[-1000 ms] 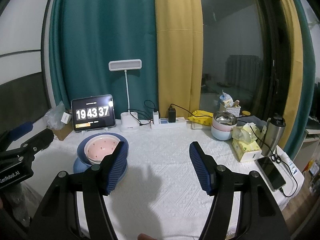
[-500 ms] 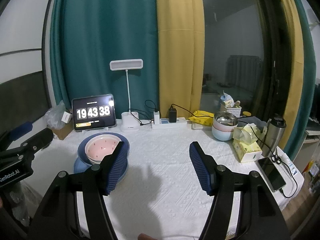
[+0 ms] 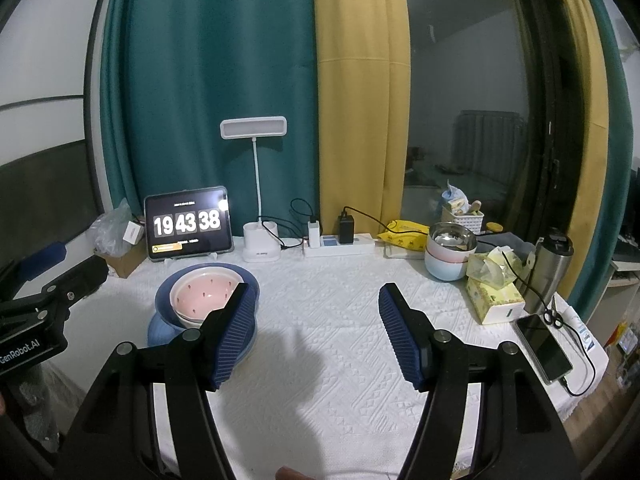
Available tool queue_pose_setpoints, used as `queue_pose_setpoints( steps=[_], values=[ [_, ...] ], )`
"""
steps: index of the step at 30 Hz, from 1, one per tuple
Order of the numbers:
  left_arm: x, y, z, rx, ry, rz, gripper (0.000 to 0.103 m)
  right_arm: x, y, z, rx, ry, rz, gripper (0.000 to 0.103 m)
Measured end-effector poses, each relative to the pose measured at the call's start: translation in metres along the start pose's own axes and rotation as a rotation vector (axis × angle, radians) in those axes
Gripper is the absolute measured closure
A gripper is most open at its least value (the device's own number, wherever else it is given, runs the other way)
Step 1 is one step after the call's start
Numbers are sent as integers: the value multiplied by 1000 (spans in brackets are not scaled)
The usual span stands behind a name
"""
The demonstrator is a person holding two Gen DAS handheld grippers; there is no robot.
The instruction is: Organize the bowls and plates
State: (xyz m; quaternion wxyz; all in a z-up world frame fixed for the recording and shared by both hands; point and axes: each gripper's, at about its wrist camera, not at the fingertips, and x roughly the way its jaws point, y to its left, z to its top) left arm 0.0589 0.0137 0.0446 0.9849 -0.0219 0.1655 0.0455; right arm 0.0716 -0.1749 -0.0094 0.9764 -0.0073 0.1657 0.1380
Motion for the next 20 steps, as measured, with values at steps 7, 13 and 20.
queue_pose_setpoints(
  steps=[7,13,20],
  values=[
    [0,0,0,0,1,-2,13,0,1,-2,0,2,2,35],
    [0,0,0,-1,1,0,13,0,2,-3,0,5,1,35],
    [-1,0,0,1,-1,-5,13,0,2,-3,2,6,2,35]
  ],
)
